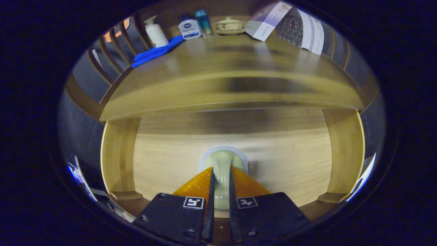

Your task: Pull open the drawer, take out the items inside it, and place them on the countertop above the cabinet.

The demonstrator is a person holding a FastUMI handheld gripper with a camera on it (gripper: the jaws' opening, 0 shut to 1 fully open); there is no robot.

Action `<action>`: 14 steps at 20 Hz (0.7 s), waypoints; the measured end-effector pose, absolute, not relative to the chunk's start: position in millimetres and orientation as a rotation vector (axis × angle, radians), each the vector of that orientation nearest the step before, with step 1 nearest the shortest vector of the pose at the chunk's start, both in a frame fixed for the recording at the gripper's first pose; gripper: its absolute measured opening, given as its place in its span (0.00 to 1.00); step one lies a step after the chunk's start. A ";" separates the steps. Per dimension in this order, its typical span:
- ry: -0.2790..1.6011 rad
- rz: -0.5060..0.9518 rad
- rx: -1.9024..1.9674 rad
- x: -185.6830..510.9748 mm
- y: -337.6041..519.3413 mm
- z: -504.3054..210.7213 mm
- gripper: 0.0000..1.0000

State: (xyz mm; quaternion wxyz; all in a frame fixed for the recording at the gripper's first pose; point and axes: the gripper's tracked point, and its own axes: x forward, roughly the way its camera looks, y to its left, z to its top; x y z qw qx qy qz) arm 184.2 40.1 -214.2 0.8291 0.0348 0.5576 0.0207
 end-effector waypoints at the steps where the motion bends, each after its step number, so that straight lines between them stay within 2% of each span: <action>1: 1.176 0.050 0.076 182.9 40.1 -207.9 0.22; 14: 1.023 0.087 0.046 205.4 34.7 -93.5 0.22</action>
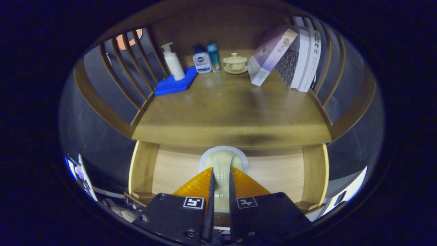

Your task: Pull open the drawer, take out the items inside it, and place them on the countertop above the cabinet.

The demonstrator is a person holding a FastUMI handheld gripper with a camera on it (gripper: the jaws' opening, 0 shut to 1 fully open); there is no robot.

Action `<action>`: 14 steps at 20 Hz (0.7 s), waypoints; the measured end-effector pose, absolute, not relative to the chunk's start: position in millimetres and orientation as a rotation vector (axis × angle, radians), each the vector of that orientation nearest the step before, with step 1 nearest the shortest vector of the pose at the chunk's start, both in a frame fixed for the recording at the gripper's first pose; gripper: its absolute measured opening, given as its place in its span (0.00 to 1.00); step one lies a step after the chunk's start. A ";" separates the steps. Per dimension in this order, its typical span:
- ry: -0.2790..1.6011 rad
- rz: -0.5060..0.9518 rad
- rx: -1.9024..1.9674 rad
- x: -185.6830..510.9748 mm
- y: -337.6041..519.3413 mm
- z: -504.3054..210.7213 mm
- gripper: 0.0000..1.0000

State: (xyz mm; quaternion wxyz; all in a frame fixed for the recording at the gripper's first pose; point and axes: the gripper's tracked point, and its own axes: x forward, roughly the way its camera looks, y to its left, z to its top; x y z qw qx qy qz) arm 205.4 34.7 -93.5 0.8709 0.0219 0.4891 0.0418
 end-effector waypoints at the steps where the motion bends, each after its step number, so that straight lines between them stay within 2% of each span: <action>1: 1.017 0.083 0.048 212.7 34.1 -87.7 0.22; 9: 1.010 0.040 0.046 283.0 34.3 -64.8 0.22; 14: 1.021 0.031 0.033 325.4 40.3 -74.8 0.21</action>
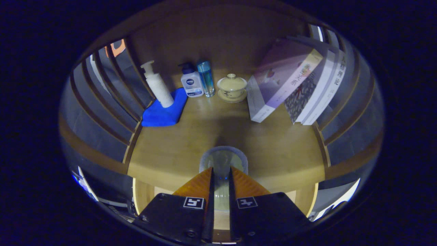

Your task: Pull open the drawer, take out the items inside it, and place them on the countertop above the cabinet.

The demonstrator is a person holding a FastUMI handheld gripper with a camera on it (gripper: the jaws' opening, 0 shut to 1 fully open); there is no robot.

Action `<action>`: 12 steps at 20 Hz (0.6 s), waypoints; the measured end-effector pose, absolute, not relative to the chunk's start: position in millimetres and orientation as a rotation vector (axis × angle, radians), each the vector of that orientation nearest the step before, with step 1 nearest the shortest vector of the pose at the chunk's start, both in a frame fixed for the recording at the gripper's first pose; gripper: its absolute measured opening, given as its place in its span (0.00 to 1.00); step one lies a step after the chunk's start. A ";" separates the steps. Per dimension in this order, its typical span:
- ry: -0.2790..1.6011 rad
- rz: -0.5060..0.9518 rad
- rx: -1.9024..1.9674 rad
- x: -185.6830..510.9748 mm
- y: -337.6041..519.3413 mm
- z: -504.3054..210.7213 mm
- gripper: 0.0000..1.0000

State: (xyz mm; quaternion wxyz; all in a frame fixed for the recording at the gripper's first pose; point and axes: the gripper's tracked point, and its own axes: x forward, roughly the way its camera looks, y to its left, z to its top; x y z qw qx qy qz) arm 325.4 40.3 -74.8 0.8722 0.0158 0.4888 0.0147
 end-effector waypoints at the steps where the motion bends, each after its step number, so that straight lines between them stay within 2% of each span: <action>1: 1.030 0.022 0.033 330.2 39.2 -80.0 0.21; 12: 1.026 0.020 0.056 354.4 37.5 -103.9 0.22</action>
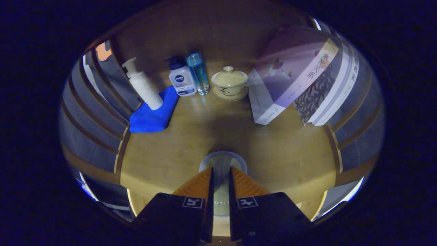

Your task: Pull open the drawer, take out the items inside it, and place them on the countertop above the cabinet.

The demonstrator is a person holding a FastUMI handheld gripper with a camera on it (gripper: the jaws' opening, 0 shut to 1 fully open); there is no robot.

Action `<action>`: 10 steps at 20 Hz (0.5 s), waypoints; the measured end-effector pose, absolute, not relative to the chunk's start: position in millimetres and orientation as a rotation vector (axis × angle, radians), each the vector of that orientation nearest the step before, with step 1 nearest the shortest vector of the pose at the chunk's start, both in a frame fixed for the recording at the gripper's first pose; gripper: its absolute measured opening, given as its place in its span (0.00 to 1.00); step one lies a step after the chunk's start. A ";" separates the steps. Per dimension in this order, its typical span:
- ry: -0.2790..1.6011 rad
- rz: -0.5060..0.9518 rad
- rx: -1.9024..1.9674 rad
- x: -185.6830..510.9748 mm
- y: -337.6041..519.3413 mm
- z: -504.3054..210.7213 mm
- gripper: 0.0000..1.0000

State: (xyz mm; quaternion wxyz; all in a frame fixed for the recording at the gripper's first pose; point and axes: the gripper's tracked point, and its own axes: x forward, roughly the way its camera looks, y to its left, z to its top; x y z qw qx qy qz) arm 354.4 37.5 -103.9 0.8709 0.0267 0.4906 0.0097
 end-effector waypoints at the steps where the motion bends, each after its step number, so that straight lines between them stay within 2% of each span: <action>1: 1.009 0.022 0.062 354.2 39.4 -103.9 0.23; 5: 0.986 0.104 0.148 343.3 61.0 -100.8 0.24; 7: 0.958 0.120 0.131 340.3 63.4 -99.3 0.35; 10: 0.850 0.050 0.072 345.9 45.3 -83.1 0.50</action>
